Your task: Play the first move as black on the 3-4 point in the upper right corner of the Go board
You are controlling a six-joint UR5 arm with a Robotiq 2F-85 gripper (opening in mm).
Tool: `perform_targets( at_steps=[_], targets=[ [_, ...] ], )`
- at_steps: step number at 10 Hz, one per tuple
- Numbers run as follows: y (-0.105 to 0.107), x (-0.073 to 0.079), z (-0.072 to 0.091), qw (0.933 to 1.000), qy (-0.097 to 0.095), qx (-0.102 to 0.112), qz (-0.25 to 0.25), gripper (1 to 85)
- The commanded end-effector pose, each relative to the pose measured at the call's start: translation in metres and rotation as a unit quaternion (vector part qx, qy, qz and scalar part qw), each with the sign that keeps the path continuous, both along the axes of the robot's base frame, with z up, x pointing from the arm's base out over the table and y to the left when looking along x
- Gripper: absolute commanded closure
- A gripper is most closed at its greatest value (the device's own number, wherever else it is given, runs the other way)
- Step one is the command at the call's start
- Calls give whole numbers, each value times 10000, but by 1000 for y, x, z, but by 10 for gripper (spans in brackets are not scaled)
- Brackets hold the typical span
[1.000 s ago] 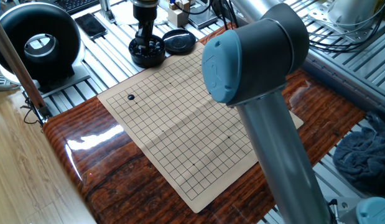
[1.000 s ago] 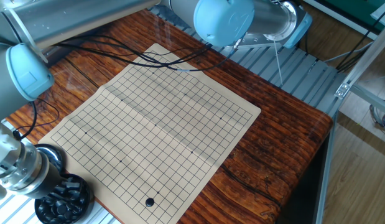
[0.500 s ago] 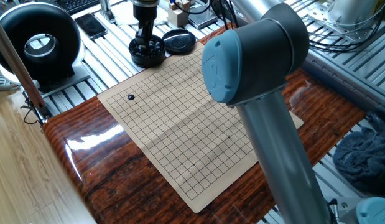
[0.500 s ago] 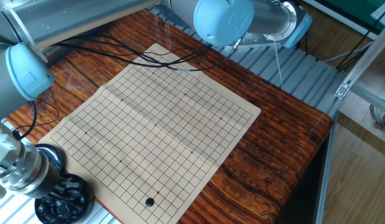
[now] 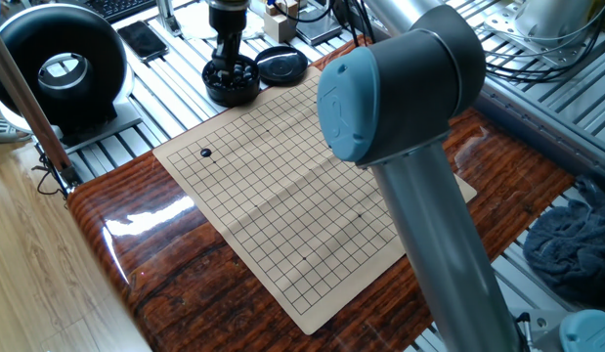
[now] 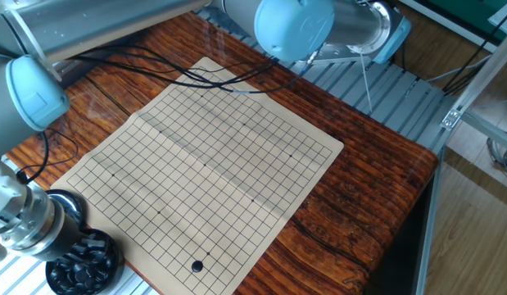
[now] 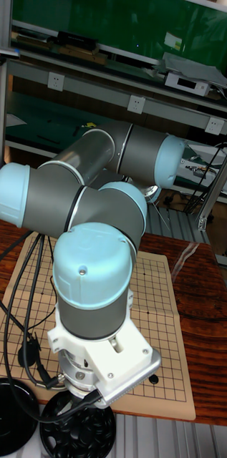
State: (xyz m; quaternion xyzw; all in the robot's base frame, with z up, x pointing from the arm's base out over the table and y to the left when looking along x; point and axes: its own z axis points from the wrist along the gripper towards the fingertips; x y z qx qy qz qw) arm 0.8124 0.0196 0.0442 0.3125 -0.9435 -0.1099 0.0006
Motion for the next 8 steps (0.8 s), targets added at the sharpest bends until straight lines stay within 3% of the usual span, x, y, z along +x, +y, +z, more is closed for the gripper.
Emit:
perform_targets(
  at_steps=[1,8],
  targets=[
    [4,0,4,10000,11,82,-53,713],
    [1,-2,9,9999,4,-15,-132,730]
  ],
)
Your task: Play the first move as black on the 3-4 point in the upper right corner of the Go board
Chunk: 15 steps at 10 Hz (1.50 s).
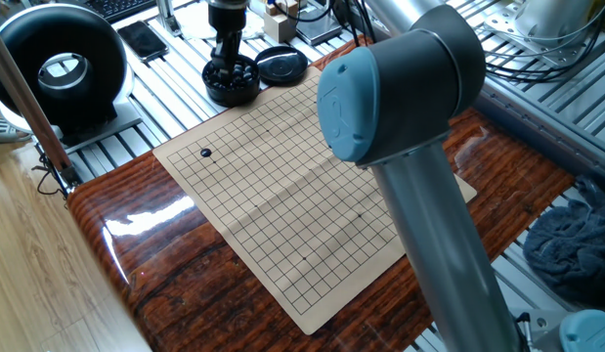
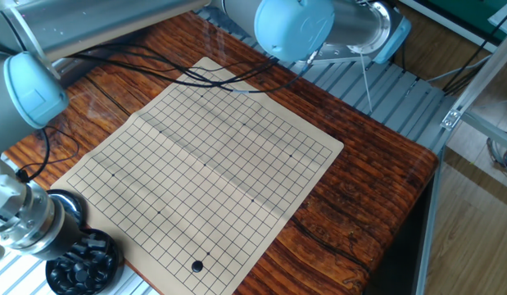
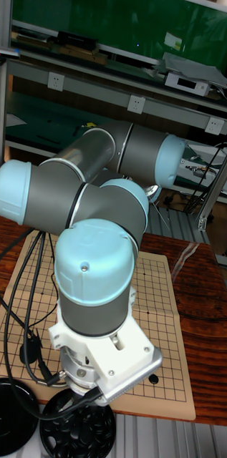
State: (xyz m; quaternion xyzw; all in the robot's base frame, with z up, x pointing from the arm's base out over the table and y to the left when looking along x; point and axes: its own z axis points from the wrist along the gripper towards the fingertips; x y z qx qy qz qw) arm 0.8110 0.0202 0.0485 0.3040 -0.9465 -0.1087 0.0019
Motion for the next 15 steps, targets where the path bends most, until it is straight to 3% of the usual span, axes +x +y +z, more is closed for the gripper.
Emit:
perform_targets(
  at_steps=[1,4,8,10,12,15],
  targets=[
    [-2,-1,7,10000,-9,-19,-35,730],
    [-2,-4,17,9999,21,-24,-107,730],
    [-10,-9,26,9995,-29,-206,-225,747],
    [-14,-4,25,9994,-148,-269,-176,753],
    [-13,-2,25,9992,-152,-251,-286,760],
    [-13,0,25,9992,-199,-255,-239,703]
  ],
)
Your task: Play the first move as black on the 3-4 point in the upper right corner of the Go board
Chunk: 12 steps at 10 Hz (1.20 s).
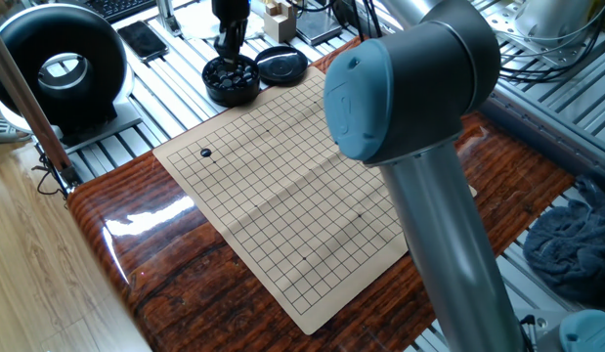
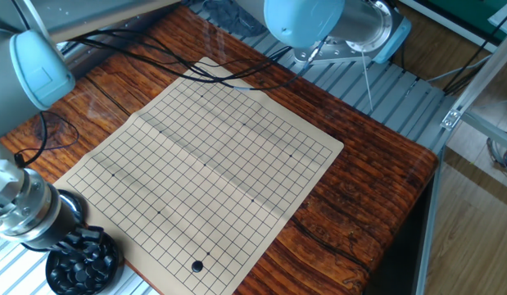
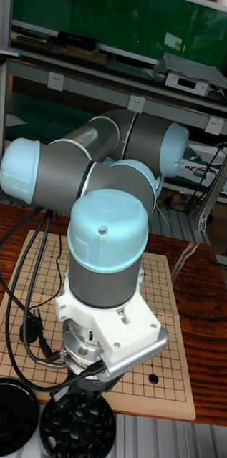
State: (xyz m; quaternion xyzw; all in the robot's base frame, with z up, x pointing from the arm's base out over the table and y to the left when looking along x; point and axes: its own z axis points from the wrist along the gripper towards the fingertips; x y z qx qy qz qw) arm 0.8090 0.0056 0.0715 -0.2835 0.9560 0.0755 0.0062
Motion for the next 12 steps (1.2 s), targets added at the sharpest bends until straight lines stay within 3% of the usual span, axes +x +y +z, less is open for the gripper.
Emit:
perform_targets(
  at_steps=[1,7,12],
  targets=[
    [2,1,2,10000,-40,52,9,690],
    [-1,0,-6,9998,4,4,194,663],
    [5,1,-13,9997,-18,96,222,657]
  ],
)
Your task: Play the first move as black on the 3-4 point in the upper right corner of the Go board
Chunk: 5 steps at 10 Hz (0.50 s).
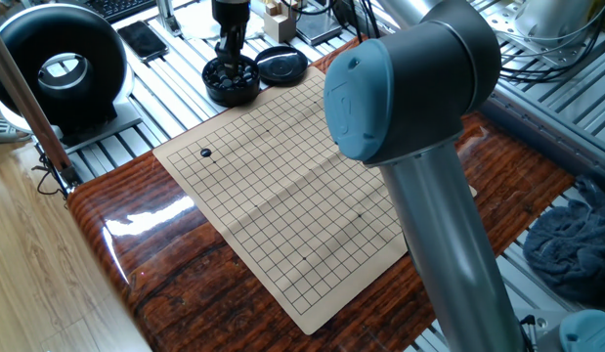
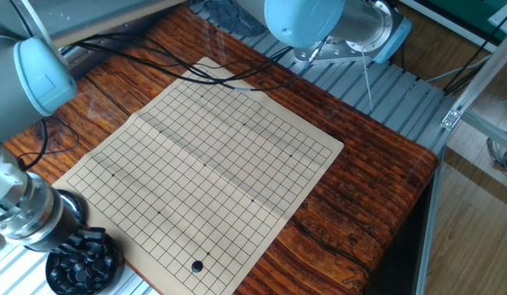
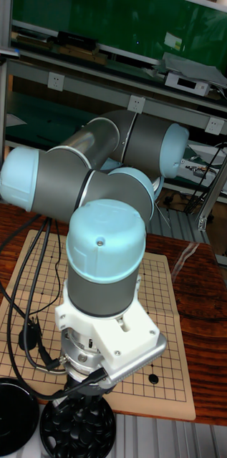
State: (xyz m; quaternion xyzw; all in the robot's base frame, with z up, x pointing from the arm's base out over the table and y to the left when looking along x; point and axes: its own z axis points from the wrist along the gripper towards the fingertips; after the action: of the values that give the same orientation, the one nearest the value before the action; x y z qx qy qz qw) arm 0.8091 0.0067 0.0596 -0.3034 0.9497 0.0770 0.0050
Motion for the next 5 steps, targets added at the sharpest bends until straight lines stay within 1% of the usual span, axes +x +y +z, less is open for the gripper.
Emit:
perform_targets(
  at_steps=[1,5],
  targets=[
    [5,1,-1,9999,-26,106,27,657],
    [7,6,-5,9999,-69,138,51,650]
  ],
)
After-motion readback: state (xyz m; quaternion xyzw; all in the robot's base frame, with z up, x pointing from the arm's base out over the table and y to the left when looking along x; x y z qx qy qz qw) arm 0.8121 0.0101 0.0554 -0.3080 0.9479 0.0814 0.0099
